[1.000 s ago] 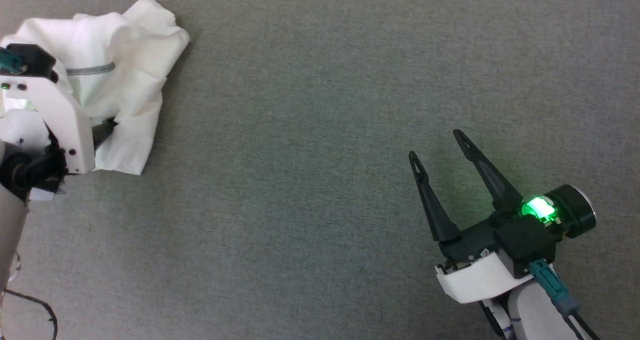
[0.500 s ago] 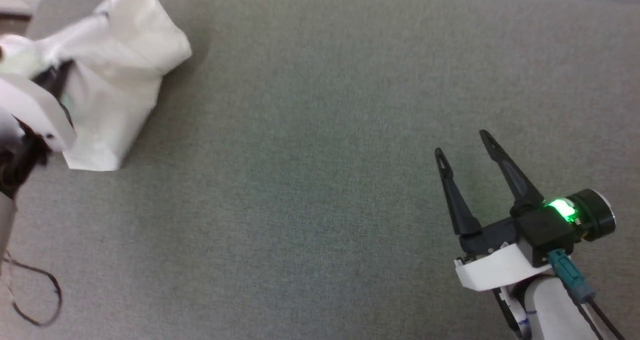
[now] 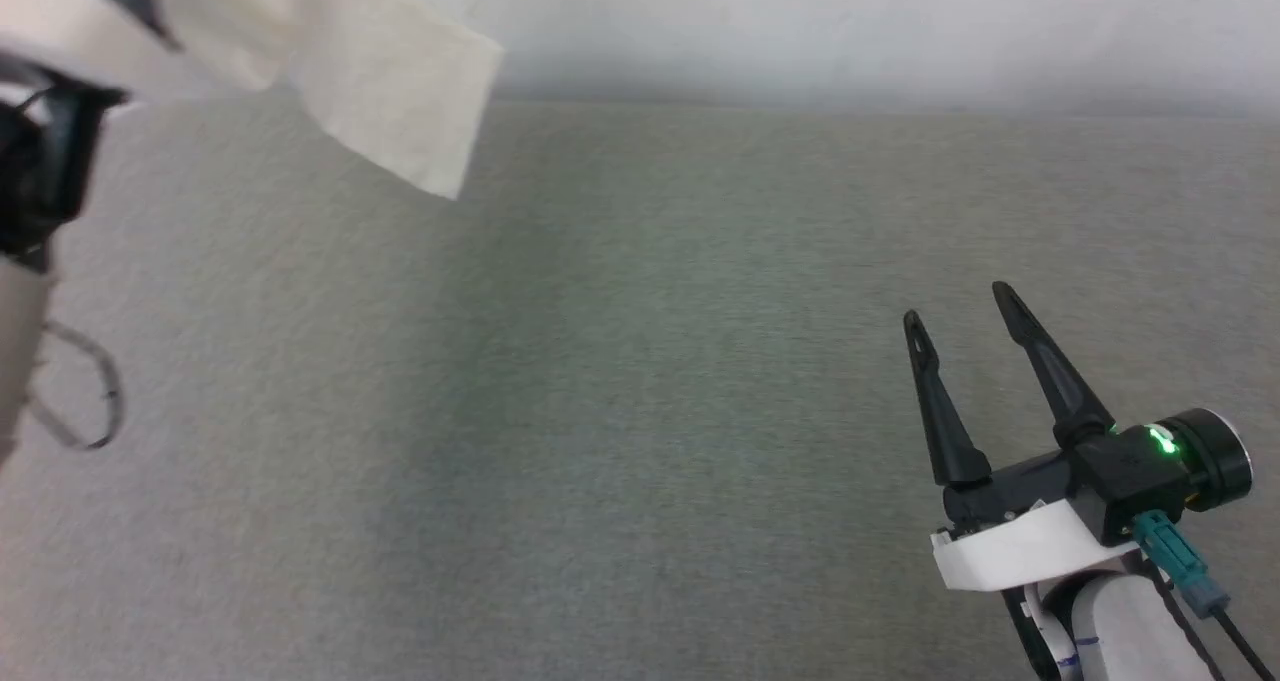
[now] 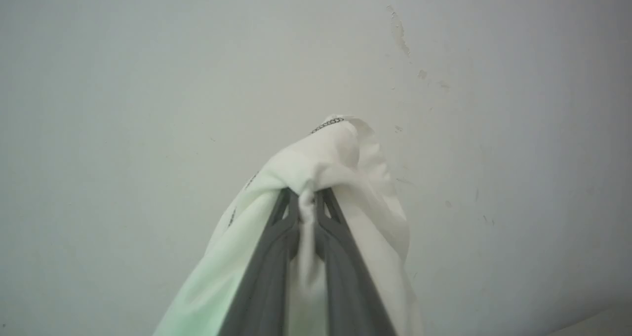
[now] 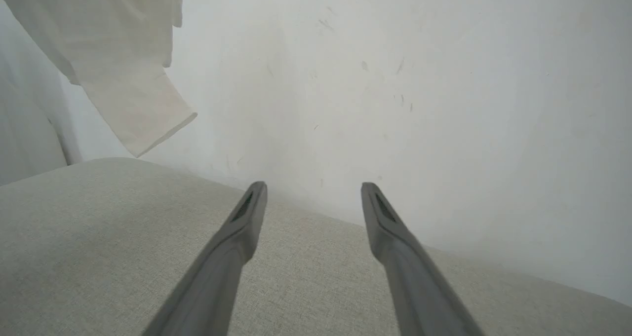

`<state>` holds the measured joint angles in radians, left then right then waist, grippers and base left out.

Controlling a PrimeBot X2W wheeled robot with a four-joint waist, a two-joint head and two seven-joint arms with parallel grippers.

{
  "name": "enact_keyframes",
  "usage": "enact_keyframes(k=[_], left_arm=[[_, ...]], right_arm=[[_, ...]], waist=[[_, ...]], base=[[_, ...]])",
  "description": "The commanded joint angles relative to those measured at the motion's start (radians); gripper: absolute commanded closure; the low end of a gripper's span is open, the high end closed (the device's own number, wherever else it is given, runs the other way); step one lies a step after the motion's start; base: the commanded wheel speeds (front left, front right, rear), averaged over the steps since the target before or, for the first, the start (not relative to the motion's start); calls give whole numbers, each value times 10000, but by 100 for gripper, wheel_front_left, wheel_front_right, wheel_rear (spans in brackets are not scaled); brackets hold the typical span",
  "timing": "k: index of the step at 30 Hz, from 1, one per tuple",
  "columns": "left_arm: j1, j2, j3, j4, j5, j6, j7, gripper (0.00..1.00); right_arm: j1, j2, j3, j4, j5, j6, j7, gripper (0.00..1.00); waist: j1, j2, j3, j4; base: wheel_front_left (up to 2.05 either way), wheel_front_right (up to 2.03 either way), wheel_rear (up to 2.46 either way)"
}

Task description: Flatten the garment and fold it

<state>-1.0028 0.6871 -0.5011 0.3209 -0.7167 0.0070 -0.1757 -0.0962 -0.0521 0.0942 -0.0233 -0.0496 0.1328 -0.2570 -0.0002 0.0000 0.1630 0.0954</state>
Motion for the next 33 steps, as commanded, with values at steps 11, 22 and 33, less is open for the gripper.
enact_keyframes(k=[11, 22, 33], left_arm=[[481, -2693, -1226, -2340, 202, 1231, -99, 100], [3850, -3810, -3534, 457, 544, 1348, -135, 100], [4728, -4330, -4075, 2427, 266, 655, -484, 0]], right_arm=[[-4, 18, -122, -128, 330, -21, -47, 0], [10, 18, -350, -68, 450, -21, -47, 0], [195, 18, -189, 731, 272, -21, -47, 0]], waist=[[2, 0, -319, -2506], [2, 0, 169, -3341], [2, 0, -220, -2335]], base=[[0, 0, 0], [0, 0, 0], [0, 0, 0]])
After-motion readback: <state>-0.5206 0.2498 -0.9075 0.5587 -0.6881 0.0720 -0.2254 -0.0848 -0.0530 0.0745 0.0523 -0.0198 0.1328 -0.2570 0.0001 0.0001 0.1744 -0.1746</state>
